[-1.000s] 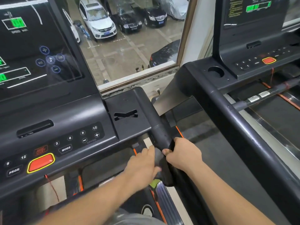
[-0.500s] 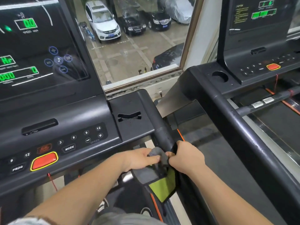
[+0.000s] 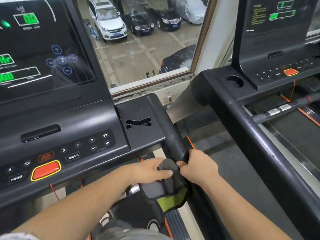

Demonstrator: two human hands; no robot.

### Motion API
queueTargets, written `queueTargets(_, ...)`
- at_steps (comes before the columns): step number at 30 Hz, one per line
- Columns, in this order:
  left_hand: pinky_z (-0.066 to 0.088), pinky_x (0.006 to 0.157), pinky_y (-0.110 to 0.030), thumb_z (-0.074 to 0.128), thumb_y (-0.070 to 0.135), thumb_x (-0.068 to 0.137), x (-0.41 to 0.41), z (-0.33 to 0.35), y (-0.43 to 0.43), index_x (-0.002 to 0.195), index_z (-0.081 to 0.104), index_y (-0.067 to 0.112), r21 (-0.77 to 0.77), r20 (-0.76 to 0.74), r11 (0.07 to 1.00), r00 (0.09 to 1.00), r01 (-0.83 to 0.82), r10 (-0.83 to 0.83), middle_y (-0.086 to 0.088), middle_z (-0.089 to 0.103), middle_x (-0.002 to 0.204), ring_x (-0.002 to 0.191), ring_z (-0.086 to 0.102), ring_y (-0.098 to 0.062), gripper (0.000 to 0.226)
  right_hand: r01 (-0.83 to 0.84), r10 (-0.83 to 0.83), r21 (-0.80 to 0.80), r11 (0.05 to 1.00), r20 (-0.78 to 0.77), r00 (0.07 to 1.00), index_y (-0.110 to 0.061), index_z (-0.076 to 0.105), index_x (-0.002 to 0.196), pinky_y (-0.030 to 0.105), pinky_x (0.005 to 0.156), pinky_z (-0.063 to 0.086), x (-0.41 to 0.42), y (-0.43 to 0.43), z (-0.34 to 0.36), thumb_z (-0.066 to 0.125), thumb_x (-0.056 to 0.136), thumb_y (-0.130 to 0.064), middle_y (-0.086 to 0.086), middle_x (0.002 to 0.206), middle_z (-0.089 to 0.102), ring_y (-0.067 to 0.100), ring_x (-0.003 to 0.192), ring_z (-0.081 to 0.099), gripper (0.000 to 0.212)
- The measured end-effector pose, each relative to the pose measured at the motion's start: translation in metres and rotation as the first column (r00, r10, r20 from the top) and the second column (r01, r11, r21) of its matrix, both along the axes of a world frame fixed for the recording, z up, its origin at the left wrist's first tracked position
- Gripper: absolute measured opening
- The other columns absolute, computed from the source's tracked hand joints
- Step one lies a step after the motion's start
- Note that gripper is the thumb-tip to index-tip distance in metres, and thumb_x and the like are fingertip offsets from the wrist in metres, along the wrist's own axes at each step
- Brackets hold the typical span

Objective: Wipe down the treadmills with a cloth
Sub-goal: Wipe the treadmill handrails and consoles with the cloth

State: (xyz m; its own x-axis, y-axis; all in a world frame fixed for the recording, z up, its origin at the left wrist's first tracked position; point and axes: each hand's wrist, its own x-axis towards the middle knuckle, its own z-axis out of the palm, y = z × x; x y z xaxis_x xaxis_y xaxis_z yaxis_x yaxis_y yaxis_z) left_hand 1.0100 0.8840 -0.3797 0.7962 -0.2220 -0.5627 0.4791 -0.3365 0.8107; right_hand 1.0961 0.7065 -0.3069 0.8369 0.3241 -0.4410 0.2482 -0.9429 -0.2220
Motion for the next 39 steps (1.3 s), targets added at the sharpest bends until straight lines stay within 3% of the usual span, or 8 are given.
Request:
queueTargets(5,0.049,0.11,-0.042,0.061,0.048,0.1,0.012,0.006,0.013,0.118,0.072,0.02,-0.045,-0.245,0.986,0.959,-0.16,0.144,0.0,0.073,0.122,0.116,0.067,-0.018,0.035,0.017,-0.017,0.008,1.0,0.014,1.0,-0.018,0.059,0.109,0.037,0.086,0.052,0.002,0.005,0.002,0.062,0.088,-0.05,0.005,0.113,0.064,0.031,0.109,0.064,0.039)
queueTargets(10,0.05,0.101,-0.038,0.065,0.045,0.093,0.002,0.015,-0.026,0.126,0.056,0.03,0.324,0.106,0.946,0.994,-0.001,-0.035,0.004,0.067,0.121,0.118,0.065,-0.023,0.038,0.038,-0.038,0.011,0.999,-0.002,0.999,-0.02,0.06,0.115,0.037,0.087,0.051,0.003,0.001,-0.003,0.064,0.086,-0.051,0.004,0.115,0.065,0.03,0.109,0.065,0.043)
queueTargets(12,0.048,0.097,-0.043,0.061,0.054,0.093,-0.012,0.012,-0.053,0.151,0.03,0.02,0.772,0.181,0.633,0.975,-0.057,-0.132,-0.006,0.054,0.135,0.121,0.059,-0.03,0.074,0.045,-0.045,0.007,0.999,0.006,0.999,-0.022,0.06,0.114,0.039,0.09,0.053,0.003,0.0,-0.005,0.064,0.084,-0.053,0.002,0.114,0.066,0.03,0.109,0.065,0.044)
queueTargets(15,0.047,0.093,-0.047,0.061,0.052,0.094,-0.036,-0.008,-0.072,0.159,0.002,0.01,0.932,0.278,0.321,0.904,-0.172,-0.324,-0.013,0.049,0.132,0.11,0.055,-0.032,0.098,0.061,-0.062,0.032,0.998,0.033,0.998,-0.023,0.058,0.108,0.042,0.089,0.054,-0.004,-0.001,-0.01,0.061,0.085,-0.054,0.001,0.11,0.065,0.029,0.106,0.064,0.039)
queueTargets(19,0.05,0.075,-0.045,0.075,0.032,0.083,-0.05,-0.011,-0.059,0.159,0.012,0.009,0.915,0.372,0.321,0.821,-0.245,-0.434,-0.014,0.05,0.124,0.094,0.056,-0.031,0.102,0.036,-0.047,0.061,0.997,0.198,0.979,-0.018,0.054,0.116,0.044,0.085,0.055,-0.023,-0.005,-0.016,0.059,0.093,-0.049,0.005,0.121,0.057,0.029,0.114,0.056,0.039)
queueTargets(24,0.054,0.087,-0.042,0.071,0.024,0.075,-0.116,-0.005,-0.015,0.151,0.032,0.018,0.851,0.459,0.434,0.82,-0.296,-0.341,-0.007,0.056,0.135,0.106,0.063,-0.029,0.085,-0.474,0.253,0.266,0.84,0.581,0.774,-0.003,0.066,0.121,0.043,0.09,0.057,-0.047,0.006,-0.024,0.071,0.077,-0.012,0.016,0.128,0.063,0.032,0.122,0.054,0.046)
queueTargets(33,0.046,0.084,-0.043,0.044,0.043,0.093,-0.215,0.002,0.044,0.128,0.062,0.015,0.853,0.471,0.322,0.872,-0.412,-0.134,-0.003,0.068,0.111,0.093,0.066,-0.03,0.049,-0.506,0.485,0.127,0.853,0.167,0.859,-0.025,0.061,0.087,0.037,0.073,0.054,-0.059,0.027,-0.03,0.065,0.08,-0.03,-0.01,0.095,0.059,0.012,0.094,0.057,0.009)
queueTargets(39,0.04,0.1,-0.049,0.064,0.039,0.083,-0.123,0.009,-0.033,0.158,0.019,0.016,0.899,0.322,0.34,0.943,-0.278,-0.081,-0.008,0.051,0.133,0.113,0.052,-0.033,0.09,-0.49,0.475,0.07,0.869,0.155,0.866,-0.019,0.06,0.076,0.032,0.06,0.05,-0.055,0.037,-0.026,0.056,0.071,-0.026,-0.005,0.079,0.06,0.018,0.079,0.057,0.01)
